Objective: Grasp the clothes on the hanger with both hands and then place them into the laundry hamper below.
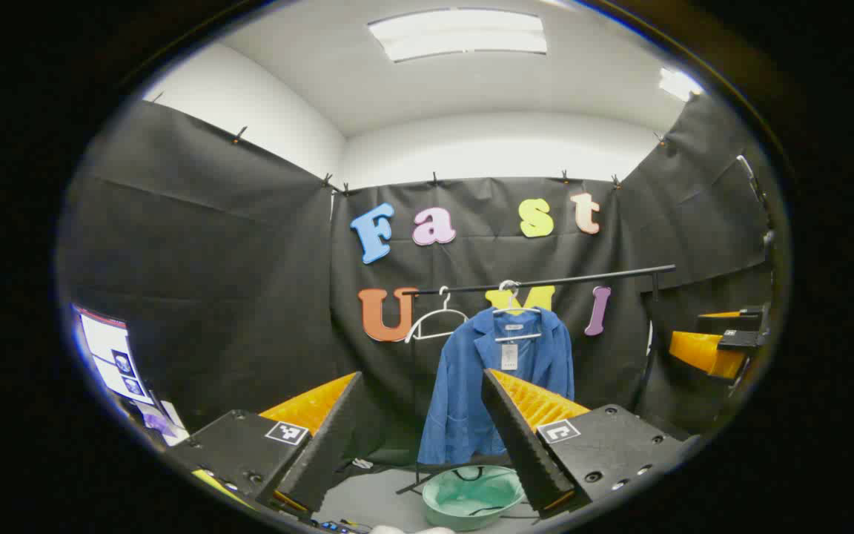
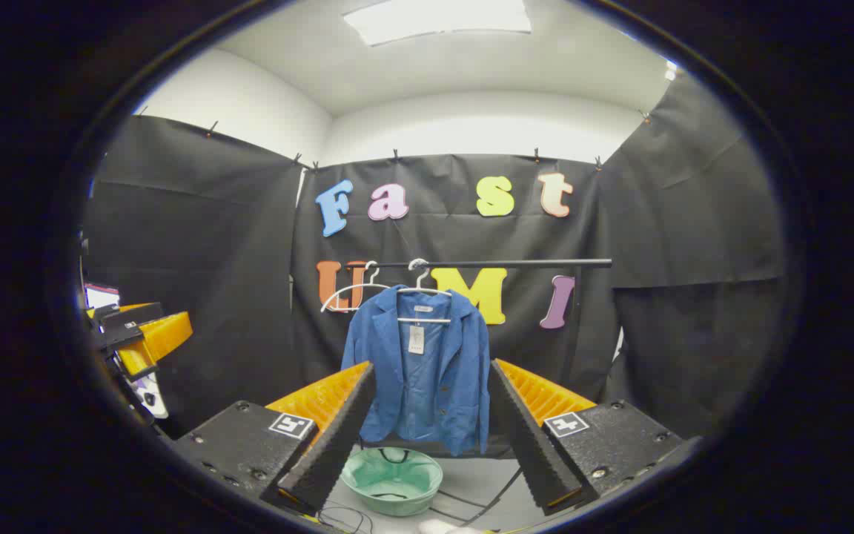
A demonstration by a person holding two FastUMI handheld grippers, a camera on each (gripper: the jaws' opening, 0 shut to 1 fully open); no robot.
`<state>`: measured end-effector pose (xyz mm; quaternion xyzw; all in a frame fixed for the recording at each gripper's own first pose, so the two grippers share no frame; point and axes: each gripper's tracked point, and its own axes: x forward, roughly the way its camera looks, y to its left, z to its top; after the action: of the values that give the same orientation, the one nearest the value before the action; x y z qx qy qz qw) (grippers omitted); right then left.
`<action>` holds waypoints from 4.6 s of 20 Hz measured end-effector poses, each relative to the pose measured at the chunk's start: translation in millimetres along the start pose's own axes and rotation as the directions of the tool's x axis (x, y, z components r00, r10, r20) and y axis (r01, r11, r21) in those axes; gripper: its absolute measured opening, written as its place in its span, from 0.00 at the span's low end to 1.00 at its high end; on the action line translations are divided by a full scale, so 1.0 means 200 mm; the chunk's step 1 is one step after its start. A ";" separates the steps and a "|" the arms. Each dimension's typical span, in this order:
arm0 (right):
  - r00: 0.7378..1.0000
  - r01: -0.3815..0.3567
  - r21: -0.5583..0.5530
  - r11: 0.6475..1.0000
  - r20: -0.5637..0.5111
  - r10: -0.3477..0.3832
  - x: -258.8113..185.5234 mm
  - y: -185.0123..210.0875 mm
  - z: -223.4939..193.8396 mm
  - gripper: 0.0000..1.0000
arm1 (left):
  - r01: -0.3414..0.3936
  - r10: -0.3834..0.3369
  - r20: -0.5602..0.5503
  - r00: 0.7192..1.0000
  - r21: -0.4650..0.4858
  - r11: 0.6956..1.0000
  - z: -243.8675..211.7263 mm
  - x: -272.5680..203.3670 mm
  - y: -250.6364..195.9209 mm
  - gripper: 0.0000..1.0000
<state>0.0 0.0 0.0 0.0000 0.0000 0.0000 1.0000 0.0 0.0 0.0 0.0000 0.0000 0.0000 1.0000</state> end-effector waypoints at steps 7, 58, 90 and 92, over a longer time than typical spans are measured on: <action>0.999 0.040 -0.017 0.999 0.005 -0.040 -0.02 -0.03 0.01 0.98 | 0.010 -0.010 -0.010 1.000 -0.010 1.000 -0.01 0.03 0.02 1.00; 0.993 -0.056 0.040 0.998 -0.099 0.060 2.60 -0.46 -0.43 0.92 | -0.047 0.051 -0.105 0.993 0.040 0.998 -0.75 2.30 -0.69 0.98; 0.852 -0.479 0.534 0.697 0.092 0.515 2.55 -0.47 -0.35 0.04 | 0.031 -0.034 -0.091 0.995 -0.029 0.999 -0.65 2.35 -0.49 0.01; 0.843 -0.497 0.540 0.680 0.112 0.526 2.55 -0.48 -0.32 0.04 | 0.008 -0.012 -0.078 0.997 -0.051 0.999 -0.59 2.35 -0.42 0.00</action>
<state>509.1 -96.8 -63.9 0.2869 0.0261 0.2792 0.9160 470.9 -83.1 -118.3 -0.0255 0.0390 -0.0048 0.9989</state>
